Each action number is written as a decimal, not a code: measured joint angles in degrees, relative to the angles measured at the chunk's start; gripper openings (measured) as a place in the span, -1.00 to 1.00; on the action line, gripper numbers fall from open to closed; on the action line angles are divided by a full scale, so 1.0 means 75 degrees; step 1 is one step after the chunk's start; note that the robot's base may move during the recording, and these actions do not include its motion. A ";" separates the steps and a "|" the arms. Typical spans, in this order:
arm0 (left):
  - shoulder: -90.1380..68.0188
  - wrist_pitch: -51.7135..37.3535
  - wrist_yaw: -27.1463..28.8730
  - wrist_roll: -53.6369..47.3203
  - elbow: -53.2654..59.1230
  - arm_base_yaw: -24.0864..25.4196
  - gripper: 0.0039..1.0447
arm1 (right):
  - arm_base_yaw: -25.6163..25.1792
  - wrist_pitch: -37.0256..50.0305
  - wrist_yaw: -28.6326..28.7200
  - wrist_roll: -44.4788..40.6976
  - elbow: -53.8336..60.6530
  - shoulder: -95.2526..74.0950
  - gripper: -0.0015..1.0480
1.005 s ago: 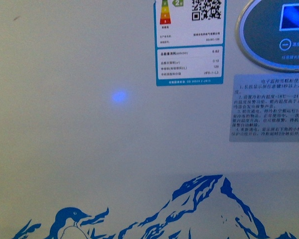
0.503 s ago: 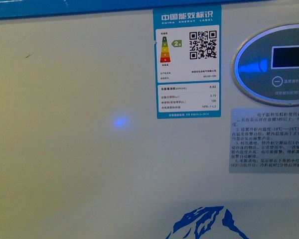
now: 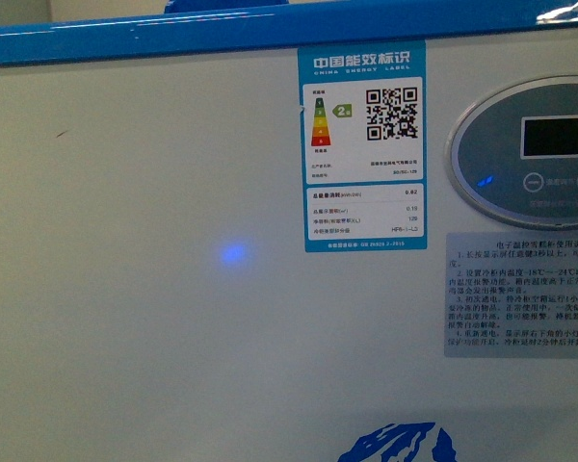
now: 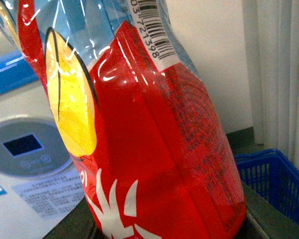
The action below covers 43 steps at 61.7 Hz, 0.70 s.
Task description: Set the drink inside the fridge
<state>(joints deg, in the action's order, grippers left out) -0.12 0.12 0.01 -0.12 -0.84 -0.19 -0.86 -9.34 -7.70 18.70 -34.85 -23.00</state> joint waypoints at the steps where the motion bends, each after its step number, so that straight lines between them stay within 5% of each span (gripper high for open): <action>1: 0.0000 0.0000 0.0000 0.0000 0.0000 0.0000 0.85 | 0.0152 0.0032 -0.0117 -0.0041 0.0064 0.0020 -0.12; 12: 0.0000 0.0000 0.0000 0.0000 -0.0003 0.0000 0.85 | 0.0944 0.0277 -0.0927 -0.0364 0.0554 0.0146 -0.12; 43: 0.0000 0.0000 0.0000 0.0000 0.0000 0.0000 0.85 | 0.0449 0.0697 -0.1489 -0.0396 0.1020 0.0396 -0.12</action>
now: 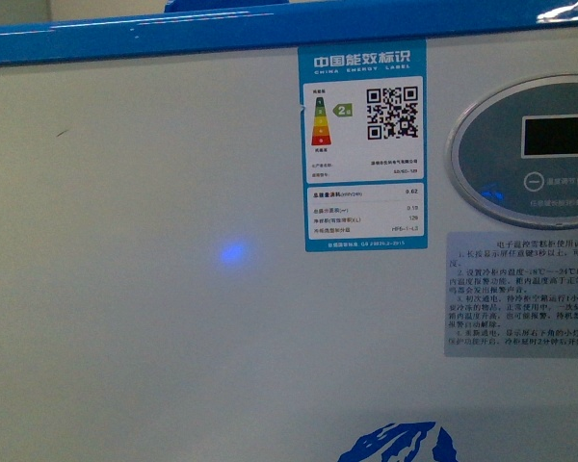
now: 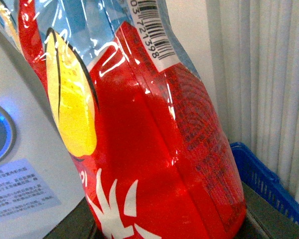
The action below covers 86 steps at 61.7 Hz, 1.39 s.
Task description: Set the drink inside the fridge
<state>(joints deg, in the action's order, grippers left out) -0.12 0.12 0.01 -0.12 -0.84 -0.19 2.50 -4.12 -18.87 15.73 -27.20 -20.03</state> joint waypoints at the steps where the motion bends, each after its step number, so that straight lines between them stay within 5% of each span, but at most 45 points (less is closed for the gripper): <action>1: 0.0000 0.0000 0.0000 0.0000 -0.0003 0.0000 0.85 | -0.0009 0.0009 -0.0012 0.0000 0.0003 0.0003 -0.12; 86: 0.0000 0.0000 0.0000 0.0000 0.0000 0.0000 0.85 | -0.0032 0.0050 -0.0137 0.0017 0.0114 0.0076 -0.12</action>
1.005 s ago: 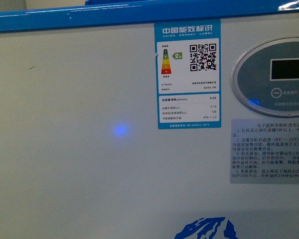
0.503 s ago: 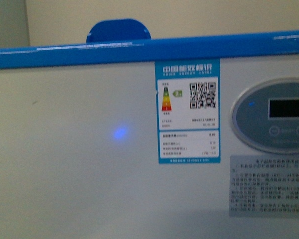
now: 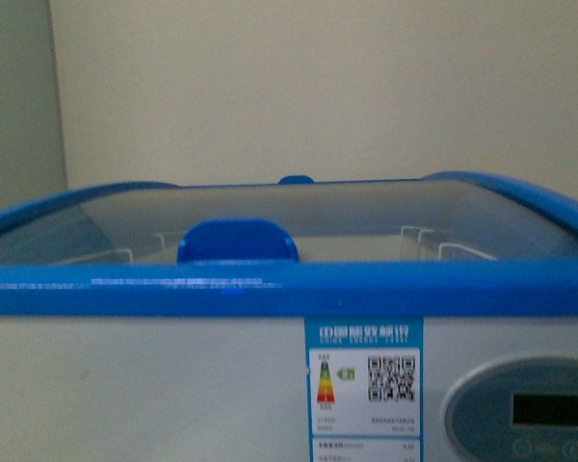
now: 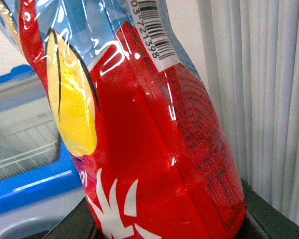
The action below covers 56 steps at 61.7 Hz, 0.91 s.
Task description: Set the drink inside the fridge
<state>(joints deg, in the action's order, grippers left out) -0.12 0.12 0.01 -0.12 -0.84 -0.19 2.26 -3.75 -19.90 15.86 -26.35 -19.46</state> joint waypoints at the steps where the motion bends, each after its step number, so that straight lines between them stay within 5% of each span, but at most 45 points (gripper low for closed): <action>1: 0.0000 0.0000 -0.0003 0.0003 -0.0003 0.0000 0.85 | 0.0000 0.0000 0.0000 0.0000 0.0000 0.0000 -0.12; 39: 0.0000 -0.0003 -0.0003 0.0000 0.0000 0.0000 0.85 | 0.0000 0.0017 0.0003 0.0000 0.0000 0.0003 -0.12; 47: -0.1233 0.0204 -0.1445 0.1061 -0.0195 0.0554 0.85 | 0.0000 0.0017 0.0015 0.0000 0.0000 0.0000 -0.12; 56: -0.3847 -0.2372 -0.3013 0.0985 -0.0376 0.1151 0.85 | 0.0000 0.0017 -0.0003 0.0000 0.0000 0.0000 -0.12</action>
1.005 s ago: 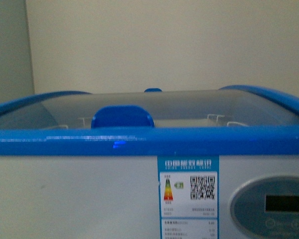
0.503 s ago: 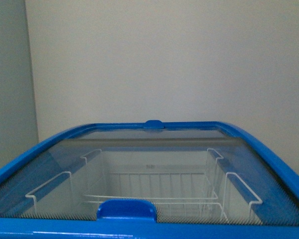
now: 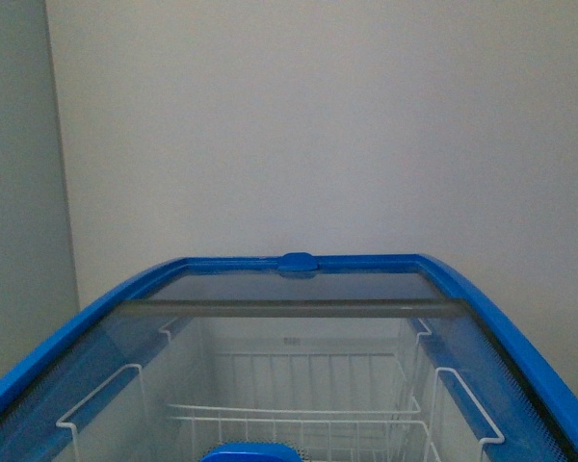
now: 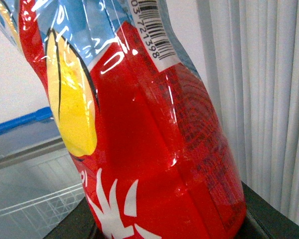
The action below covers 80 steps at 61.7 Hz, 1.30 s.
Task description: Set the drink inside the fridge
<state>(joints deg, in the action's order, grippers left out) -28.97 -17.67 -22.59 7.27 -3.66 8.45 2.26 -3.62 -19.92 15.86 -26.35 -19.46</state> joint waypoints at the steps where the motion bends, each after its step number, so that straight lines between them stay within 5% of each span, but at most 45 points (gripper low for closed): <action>1: -0.0204 -0.0195 -0.0087 -0.0079 -0.0041 0.0023 0.85 | 0.0000 0.0000 0.0003 0.0000 0.0000 0.0003 -0.12; 14: -0.3480 -0.2480 -0.1265 -0.2087 -0.1291 -0.0242 0.85 | 0.0000 0.0000 0.0006 0.0000 0.0000 0.0000 -0.12; 27: -0.5616 -0.2224 -0.1757 -0.6295 -0.2702 -0.1585 0.85 | 0.0000 0.0000 0.0003 0.0000 0.0000 0.0000 -0.12; 41: -0.6980 -0.1209 -0.1699 -0.8693 -0.3861 -0.2754 0.85 | 0.0000 0.0000 0.0003 0.0000 0.0000 0.0000 -0.12; 80: -0.8495 0.0525 -0.1687 -1.0302 -0.5496 -0.3083 0.85 | 0.0000 0.0000 0.0003 0.0000 0.0000 0.0000 -0.12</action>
<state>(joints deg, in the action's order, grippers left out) -92.68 -13.74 -35.24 -70.00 -44.88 -14.68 2.26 -3.62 -19.90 15.86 -26.35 -19.46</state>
